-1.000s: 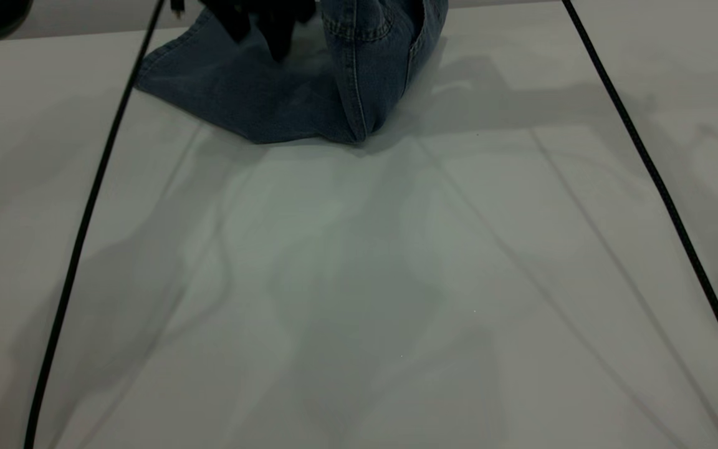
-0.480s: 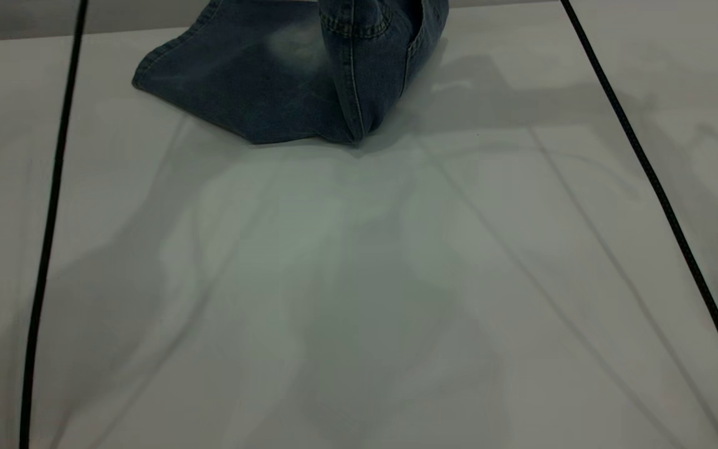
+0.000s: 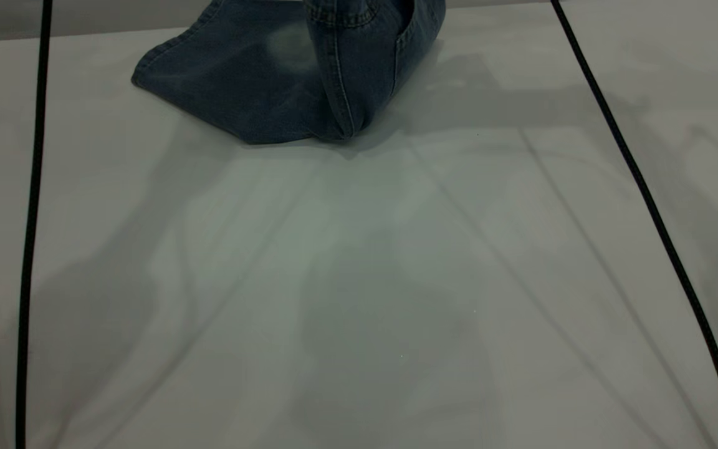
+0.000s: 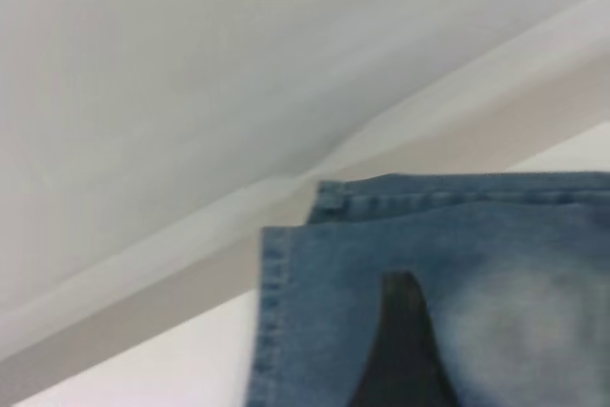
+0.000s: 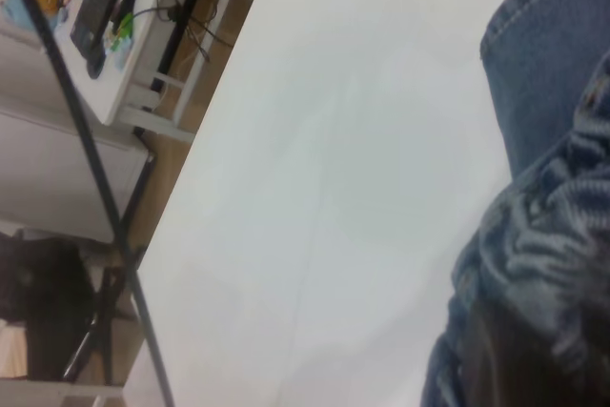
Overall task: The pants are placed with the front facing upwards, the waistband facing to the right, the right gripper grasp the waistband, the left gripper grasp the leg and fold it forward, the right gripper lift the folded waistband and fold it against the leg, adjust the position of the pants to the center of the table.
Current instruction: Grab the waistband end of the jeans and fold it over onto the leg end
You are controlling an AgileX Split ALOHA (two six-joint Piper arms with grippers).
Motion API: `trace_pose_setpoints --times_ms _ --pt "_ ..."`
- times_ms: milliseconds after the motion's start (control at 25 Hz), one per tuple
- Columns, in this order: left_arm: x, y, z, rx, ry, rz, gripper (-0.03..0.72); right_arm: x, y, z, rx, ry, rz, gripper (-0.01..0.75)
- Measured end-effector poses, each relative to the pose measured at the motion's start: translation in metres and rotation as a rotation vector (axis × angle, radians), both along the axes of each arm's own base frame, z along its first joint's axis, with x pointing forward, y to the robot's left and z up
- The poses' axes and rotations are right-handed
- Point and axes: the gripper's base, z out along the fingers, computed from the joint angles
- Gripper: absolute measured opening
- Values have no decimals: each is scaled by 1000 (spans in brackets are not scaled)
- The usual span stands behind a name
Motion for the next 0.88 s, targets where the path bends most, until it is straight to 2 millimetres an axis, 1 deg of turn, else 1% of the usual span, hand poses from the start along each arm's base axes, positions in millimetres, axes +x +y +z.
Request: trace_pose_setpoints --times_ms 160,240,520,680,880 --pt "-5 -6 9 -79 8 -37 469 0 5 0 -6 -13 -10 36" --pt "-8 -10 13 -120 8 -60 469 0 6 -4 4 2 -5 36" --pt "-9 -15 16 -168 6 -91 469 2 19 -34 24 51 -7 36" --pt "-8 -15 18 -178 -20 -92 469 4 31 -47 28 53 2 36" --pt "-8 -15 18 -178 -20 -92 469 9 48 -57 58 48 17 36"
